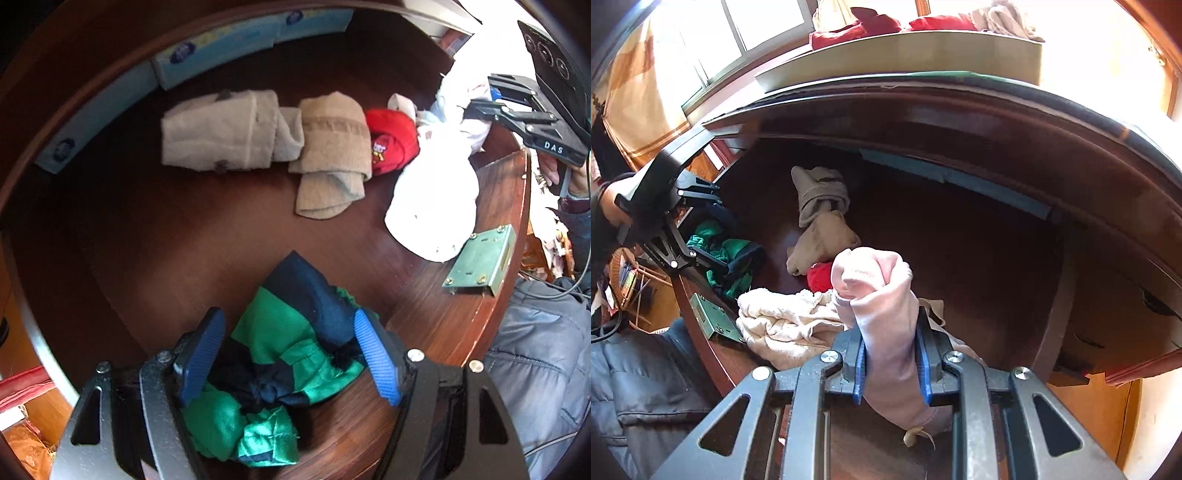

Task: Take underwear out of drawer
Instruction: 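Grasp pink underwear with the right tool while the left tool grasps green striped garment, then lift both held garments up out of the drawer toward the tray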

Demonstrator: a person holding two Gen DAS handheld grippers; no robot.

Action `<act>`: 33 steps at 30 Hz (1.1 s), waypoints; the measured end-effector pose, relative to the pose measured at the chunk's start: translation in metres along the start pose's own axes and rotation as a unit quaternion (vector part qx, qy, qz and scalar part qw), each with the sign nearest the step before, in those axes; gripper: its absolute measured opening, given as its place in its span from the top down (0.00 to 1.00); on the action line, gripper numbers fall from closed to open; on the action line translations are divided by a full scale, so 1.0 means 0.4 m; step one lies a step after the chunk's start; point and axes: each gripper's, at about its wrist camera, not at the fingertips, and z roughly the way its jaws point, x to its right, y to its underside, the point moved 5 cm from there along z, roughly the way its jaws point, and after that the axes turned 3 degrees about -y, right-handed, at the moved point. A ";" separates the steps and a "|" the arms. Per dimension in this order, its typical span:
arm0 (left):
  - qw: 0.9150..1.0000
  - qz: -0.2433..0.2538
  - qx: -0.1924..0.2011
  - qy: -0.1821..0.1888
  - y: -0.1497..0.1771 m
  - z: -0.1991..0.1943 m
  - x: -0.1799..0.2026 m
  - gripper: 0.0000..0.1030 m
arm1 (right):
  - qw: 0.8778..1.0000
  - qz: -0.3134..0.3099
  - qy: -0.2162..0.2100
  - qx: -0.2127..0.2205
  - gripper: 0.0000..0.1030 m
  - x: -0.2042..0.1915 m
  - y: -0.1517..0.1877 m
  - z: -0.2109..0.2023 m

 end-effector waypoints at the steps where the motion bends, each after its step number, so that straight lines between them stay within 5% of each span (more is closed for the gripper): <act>1: 1.000 -0.001 -0.007 0.003 -0.004 0.004 0.000 0.28 | 1.000 -0.003 0.004 0.000 0.76 0.002 -0.001 0.001; 18: 0.996 -0.032 -0.055 0.057 -0.007 0.065 -0.047 0.31 | 1.000 -0.008 0.005 -0.011 0.76 0.001 0.004 0.013; 25: 0.996 -0.025 -0.030 0.075 -0.006 0.040 -0.029 0.77 | 1.000 0.008 -0.003 -0.015 0.68 0.016 0.007 0.021; 30: 0.997 -0.038 -0.001 0.074 0.006 0.042 -0.056 0.83 | 1.000 0.003 0.003 -0.013 0.46 0.013 0.009 0.008; 33: 0.994 -0.060 0.034 0.079 0.025 0.022 -0.081 0.83 | 1.000 -0.009 0.004 -0.015 0.44 0.005 0.015 0.004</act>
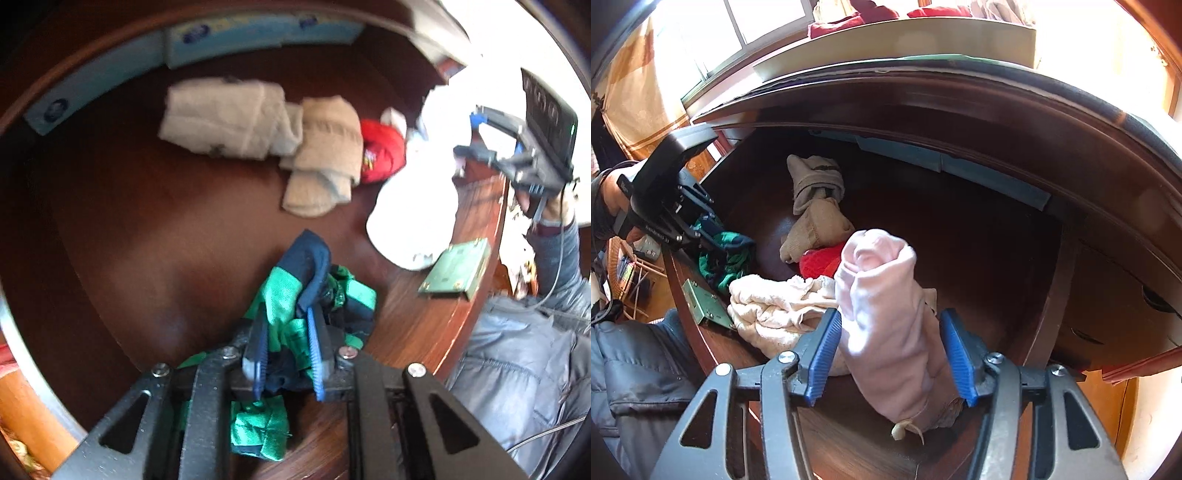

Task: Take underwear out of drawer
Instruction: 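Lift both held garments up out of the drawer toward the tray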

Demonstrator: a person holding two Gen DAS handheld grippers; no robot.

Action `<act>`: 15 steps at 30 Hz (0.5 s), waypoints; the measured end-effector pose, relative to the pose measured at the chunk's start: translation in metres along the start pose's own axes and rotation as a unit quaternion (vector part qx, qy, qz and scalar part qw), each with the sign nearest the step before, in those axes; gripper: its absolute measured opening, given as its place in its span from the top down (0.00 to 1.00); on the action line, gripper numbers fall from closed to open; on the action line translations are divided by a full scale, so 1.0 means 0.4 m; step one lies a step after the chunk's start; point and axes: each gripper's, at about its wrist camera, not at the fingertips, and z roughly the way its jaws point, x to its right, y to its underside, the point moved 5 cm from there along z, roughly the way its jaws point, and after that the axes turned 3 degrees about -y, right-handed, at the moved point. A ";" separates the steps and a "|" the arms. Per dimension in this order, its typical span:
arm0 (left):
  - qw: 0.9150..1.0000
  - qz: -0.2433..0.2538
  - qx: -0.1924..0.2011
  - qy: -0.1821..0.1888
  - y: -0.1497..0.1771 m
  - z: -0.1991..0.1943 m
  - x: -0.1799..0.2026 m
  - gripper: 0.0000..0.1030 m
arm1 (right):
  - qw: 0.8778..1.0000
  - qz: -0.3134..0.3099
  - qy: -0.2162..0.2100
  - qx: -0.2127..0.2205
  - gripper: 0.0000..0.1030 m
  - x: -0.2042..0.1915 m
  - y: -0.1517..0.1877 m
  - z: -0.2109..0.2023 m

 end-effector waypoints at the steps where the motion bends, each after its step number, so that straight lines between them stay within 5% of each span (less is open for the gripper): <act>1: 1.000 -0.006 0.011 -0.001 0.006 -0.007 -0.007 0.83 | 1.000 -0.006 0.003 -0.004 0.44 -0.003 0.003 0.001; 9: 0.996 -0.033 0.073 -0.032 0.001 -0.045 -0.040 0.83 | 0.999 -0.017 0.020 -0.018 0.44 -0.009 0.008 0.024; 15: 0.996 -0.034 0.071 -0.030 -0.001 -0.048 -0.047 0.76 | 0.999 -0.018 0.028 -0.015 0.49 -0.010 0.007 0.029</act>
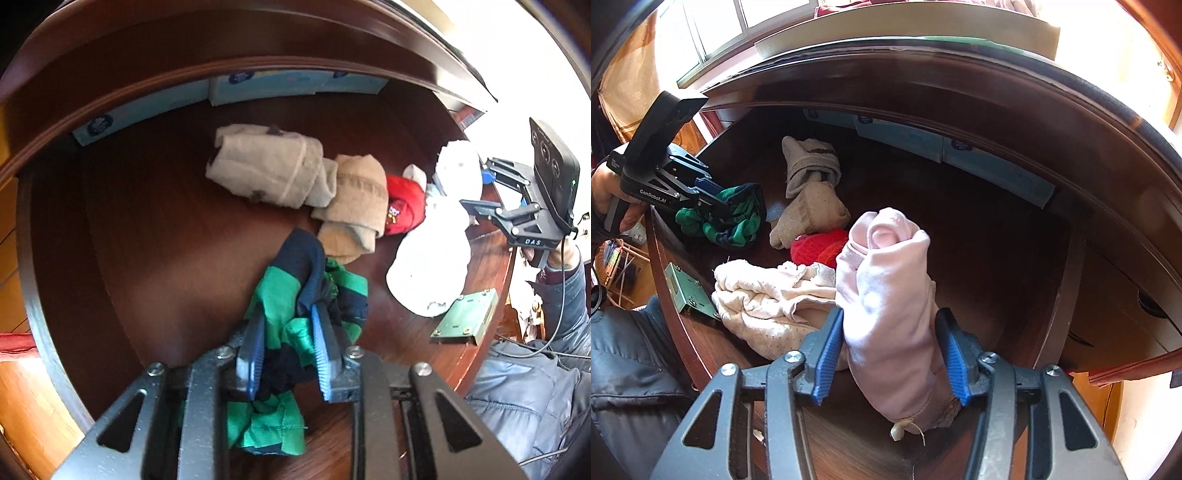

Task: Take underwear out of drawer
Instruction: 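Lift both held garments up out of the drawer toward the tray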

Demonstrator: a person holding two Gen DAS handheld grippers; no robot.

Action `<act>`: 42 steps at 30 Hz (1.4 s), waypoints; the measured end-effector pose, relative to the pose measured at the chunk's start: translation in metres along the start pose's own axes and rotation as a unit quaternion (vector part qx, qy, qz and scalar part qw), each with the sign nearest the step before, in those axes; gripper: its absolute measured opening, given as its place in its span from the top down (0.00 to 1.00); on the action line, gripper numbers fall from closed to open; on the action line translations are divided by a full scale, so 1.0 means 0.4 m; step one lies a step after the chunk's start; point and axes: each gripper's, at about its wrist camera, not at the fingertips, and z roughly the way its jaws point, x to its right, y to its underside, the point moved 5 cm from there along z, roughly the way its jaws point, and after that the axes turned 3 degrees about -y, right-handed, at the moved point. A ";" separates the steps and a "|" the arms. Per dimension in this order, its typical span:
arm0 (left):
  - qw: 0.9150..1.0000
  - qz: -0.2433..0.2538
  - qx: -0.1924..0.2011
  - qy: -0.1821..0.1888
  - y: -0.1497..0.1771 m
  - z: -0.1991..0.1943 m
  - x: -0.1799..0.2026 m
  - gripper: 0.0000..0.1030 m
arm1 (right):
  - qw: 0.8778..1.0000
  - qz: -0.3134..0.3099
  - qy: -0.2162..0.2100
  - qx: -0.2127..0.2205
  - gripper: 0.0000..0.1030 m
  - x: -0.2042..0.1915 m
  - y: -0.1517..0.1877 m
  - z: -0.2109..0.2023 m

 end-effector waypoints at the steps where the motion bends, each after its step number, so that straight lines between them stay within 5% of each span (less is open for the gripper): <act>1: 1.000 0.003 -0.004 -0.002 0.003 -0.003 0.020 0.73 | 1.000 -0.003 0.003 -0.002 0.49 -0.001 0.000 0.001; 7: 0.999 0.014 -0.029 -0.013 -0.002 0.017 0.052 0.68 | 1.000 -0.004 0.008 -0.001 0.52 -0.002 -0.004 0.005; 10: 0.999 0.022 -0.035 -0.018 0.002 0.022 0.057 0.69 | 1.000 -0.004 0.014 0.005 0.65 -0.002 -0.004 0.002; 15: 0.999 0.035 -0.028 -0.017 -0.018 0.045 0.103 0.84 | 1.000 0.001 0.014 0.025 0.75 0.004 -0.002 -0.015; 27: 0.996 0.021 0.074 -0.035 -0.003 -0.044 0.094 0.87 | 0.995 0.027 0.012 0.093 0.80 0.018 0.001 -0.068; 42: 0.978 -0.009 0.202 -0.056 -0.008 -0.118 0.094 0.88 | 0.984 0.061 -0.008 0.167 0.80 0.019 0.018 -0.127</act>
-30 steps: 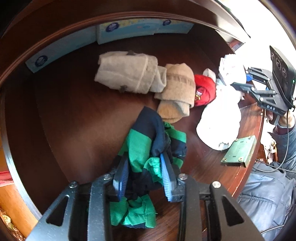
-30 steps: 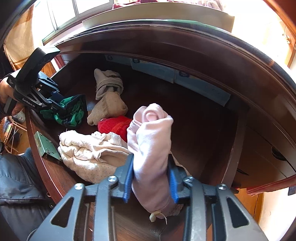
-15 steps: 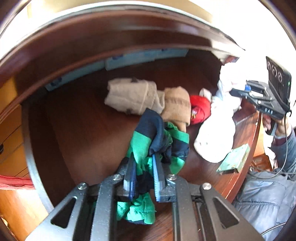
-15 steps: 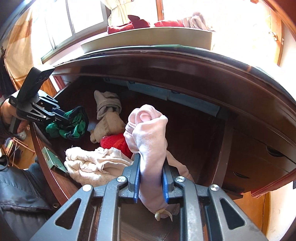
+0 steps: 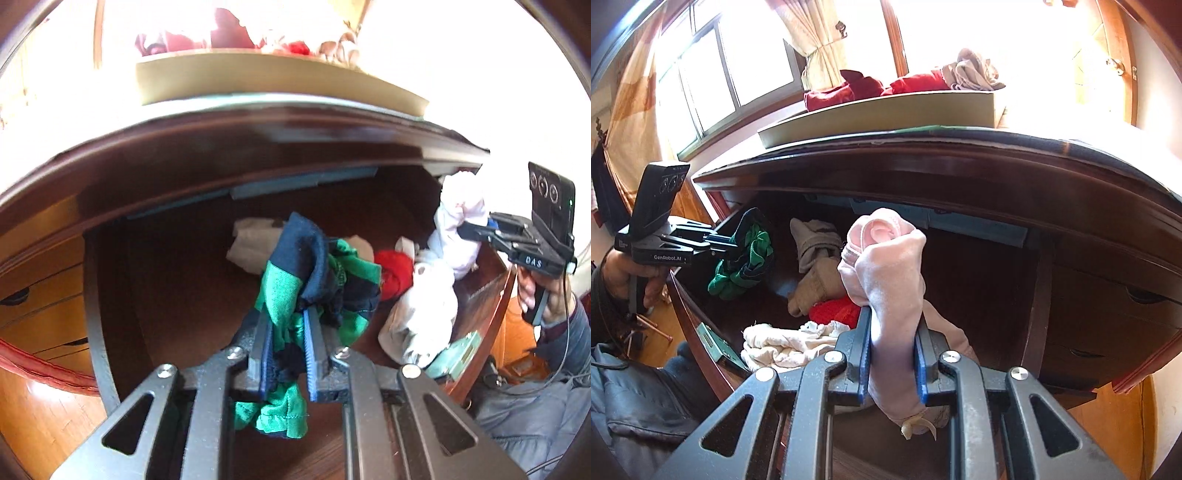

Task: Take underwear out of drawer
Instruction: 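Lift both held garments up out of the drawer toward the tray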

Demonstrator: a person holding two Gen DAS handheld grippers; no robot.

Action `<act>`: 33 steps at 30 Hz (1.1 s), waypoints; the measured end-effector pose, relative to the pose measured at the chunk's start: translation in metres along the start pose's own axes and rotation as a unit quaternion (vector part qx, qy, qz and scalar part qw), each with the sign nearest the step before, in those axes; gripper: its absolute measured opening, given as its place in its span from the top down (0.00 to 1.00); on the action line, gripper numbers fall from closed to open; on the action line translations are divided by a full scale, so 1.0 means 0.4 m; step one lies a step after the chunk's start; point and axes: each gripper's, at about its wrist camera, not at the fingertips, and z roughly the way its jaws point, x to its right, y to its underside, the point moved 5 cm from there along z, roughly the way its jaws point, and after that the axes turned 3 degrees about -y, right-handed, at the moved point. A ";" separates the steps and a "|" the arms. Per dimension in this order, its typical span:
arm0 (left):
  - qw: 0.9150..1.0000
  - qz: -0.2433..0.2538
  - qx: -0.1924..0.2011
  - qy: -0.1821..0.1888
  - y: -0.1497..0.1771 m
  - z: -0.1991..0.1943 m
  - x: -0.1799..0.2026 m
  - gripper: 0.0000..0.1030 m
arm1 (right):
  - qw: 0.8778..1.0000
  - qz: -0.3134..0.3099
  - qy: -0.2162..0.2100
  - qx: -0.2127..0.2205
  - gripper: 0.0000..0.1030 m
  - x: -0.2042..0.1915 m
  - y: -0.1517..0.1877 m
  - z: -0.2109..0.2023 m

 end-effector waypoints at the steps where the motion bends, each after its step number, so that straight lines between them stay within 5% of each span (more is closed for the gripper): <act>1: 1.000 -0.002 0.008 -0.001 -0.002 -0.004 0.001 0.88 | 1.000 0.002 -0.001 0.007 0.80 0.000 0.000 -0.004; 33: 0.986 -0.025 0.164 0.007 -0.071 -0.148 0.070 0.88 | 0.994 0.011 -0.025 0.107 0.80 -0.055 -0.033 -0.074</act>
